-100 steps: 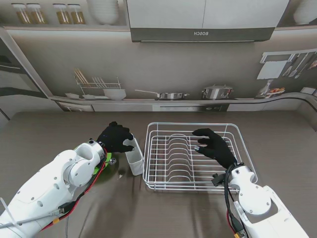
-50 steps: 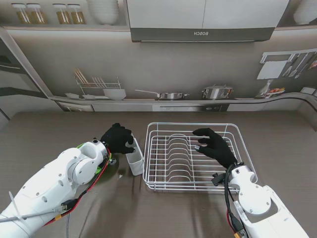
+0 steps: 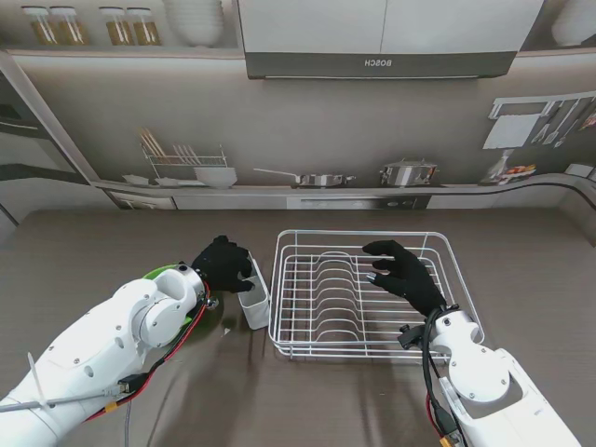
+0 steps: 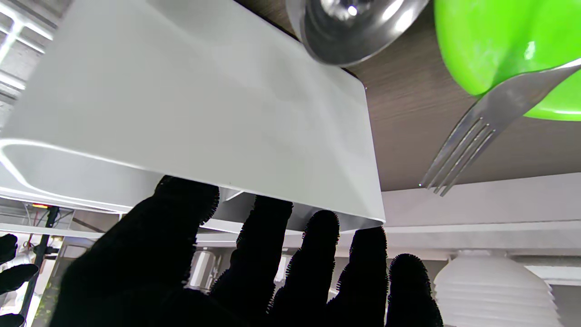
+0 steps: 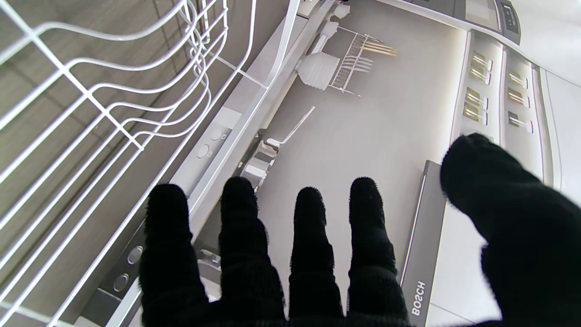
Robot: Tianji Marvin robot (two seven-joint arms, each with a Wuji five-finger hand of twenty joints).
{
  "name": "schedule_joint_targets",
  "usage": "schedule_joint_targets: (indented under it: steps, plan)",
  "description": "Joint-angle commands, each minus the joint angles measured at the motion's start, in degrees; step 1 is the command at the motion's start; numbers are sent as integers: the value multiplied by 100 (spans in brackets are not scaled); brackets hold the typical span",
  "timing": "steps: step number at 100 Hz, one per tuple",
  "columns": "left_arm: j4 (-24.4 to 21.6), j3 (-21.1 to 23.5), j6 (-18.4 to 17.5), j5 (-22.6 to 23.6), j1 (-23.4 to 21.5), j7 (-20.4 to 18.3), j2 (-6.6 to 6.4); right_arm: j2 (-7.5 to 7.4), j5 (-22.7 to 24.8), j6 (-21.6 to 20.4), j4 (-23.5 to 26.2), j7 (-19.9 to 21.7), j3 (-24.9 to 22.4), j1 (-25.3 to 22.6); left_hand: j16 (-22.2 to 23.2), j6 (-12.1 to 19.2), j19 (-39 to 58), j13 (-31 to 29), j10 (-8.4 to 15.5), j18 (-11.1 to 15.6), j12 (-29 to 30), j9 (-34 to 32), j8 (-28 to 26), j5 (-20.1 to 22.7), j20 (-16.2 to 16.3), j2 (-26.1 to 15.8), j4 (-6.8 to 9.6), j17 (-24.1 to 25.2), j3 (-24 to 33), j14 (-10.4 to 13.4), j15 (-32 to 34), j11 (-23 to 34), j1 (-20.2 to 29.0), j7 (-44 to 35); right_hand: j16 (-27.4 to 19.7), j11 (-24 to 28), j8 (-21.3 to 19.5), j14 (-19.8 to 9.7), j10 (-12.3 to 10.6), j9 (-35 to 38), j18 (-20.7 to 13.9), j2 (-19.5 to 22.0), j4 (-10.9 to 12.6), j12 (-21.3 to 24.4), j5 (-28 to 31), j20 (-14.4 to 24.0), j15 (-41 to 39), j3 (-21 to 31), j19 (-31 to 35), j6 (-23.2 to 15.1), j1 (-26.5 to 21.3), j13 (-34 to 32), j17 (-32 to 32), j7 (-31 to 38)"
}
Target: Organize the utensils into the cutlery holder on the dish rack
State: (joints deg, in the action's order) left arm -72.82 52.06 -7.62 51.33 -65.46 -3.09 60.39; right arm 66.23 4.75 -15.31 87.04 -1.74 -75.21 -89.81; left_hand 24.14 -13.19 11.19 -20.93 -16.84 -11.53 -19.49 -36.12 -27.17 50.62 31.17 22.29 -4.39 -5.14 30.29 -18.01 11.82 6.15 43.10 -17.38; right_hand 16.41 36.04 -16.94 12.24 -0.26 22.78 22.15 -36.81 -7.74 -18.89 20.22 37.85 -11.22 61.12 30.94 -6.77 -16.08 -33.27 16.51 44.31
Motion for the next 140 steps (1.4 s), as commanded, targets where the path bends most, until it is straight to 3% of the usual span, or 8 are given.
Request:
schedule_joint_targets:
  steps: [1, 28, 44, 67, 102, 117, 126, 140]
  plan:
    - [43, -18, -12, -37, 30, -93, 23, 27, -6, 10, 24, 71, 6, -28, -13, 57, -138, 74, -24, 137, 63, 63, -66, 181, -86, 190, -6, 33, 141, 84, -18, -60, -175, -74, 13, -60, 118, -125, -71, -54, -182, 50, 157, 24, -148, 42, 70, -130, 122, -61, 117, -57, -22, -14]
    - [237, -205, -28, -108, 167, 10, 51, 28, -16, 23, 20, 73, 9, -24, -26, 286, -133, 38, -5, 122, 107, 11, -466, 363, -120, 545, -320, 1, 53, 94, -3, -45, 402, -545, 15, -59, 118, -121, -69, -52, -178, 65, 157, 23, -152, 35, 71, -124, 125, -56, 114, -61, -26, -14]
    - [390, -334, -23, -165, 252, 115, 77, 30, -17, 30, 19, 65, 7, -22, -25, 429, -124, -24, 35, 107, 104, -80, -220, 343, -158, 669, -255, -54, -367, 89, 36, -19, 1002, -1304, 16, -59, 116, -112, -57, -52, -183, 77, 158, 23, -150, 32, 70, -120, 128, -52, 112, -66, -25, -9]
    - [524, -437, -5, -226, 310, 270, 113, 32, -13, 55, 20, 59, -2, -19, -4, 792, -86, -153, 97, 105, 77, -289, -217, 706, -182, 640, -266, -182, -91, 102, 130, 44, 1392, -2312, 17, -58, 117, -115, -64, -50, -178, 113, 162, 22, -153, 28, 69, -112, 128, -33, 110, -73, -25, -9]
    - [715, -377, -234, -196, 304, 805, 175, 38, -24, 85, 28, 44, -6, -23, 223, 451, 80, -511, 331, 565, -137, -594, -784, 646, -252, 467, -300, -609, 137, 266, 655, 267, 1497, -2876, 18, -51, 115, -94, -39, -36, -166, 164, 167, 19, -138, 26, 66, -87, 127, -8, 102, -88, -4, -5]
    - [682, -268, -348, -168, 266, 867, 172, 40, -32, 92, 30, 39, -9, -26, 333, 398, 1344, -598, 393, 686, -338, -691, -972, 623, -259, 402, -308, -190, 123, 290, 913, 386, 1536, -2860, 18, -50, 116, -82, -30, -32, -163, 183, 170, 18, -146, 23, 66, -79, 121, 6, 99, -86, -3, -6]
    - [628, -191, -419, -144, 241, 859, 161, 41, -37, 96, 34, 38, -9, -29, 343, 388, 2454, -615, 413, 769, -390, -712, -1041, 595, -634, 358, -315, 214, 110, 298, 954, 415, 1548, -2859, 20, -48, 114, -84, -24, -32, -160, 197, 170, 18, -148, 24, 61, -78, 122, 11, 106, -96, 6, -3]
    - [512, -52, -520, -69, 188, 850, 142, 42, -42, 102, 37, 37, -7, -31, 357, 375, 2807, -638, 438, 809, -426, -738, -1078, 583, -740, 328, -317, 334, 114, 316, 987, 450, 1542, -2858, 20, -46, 113, -77, -20, -29, -163, 214, 172, 17, -151, 23, 60, -75, 119, 23, 112, -97, 9, 1]
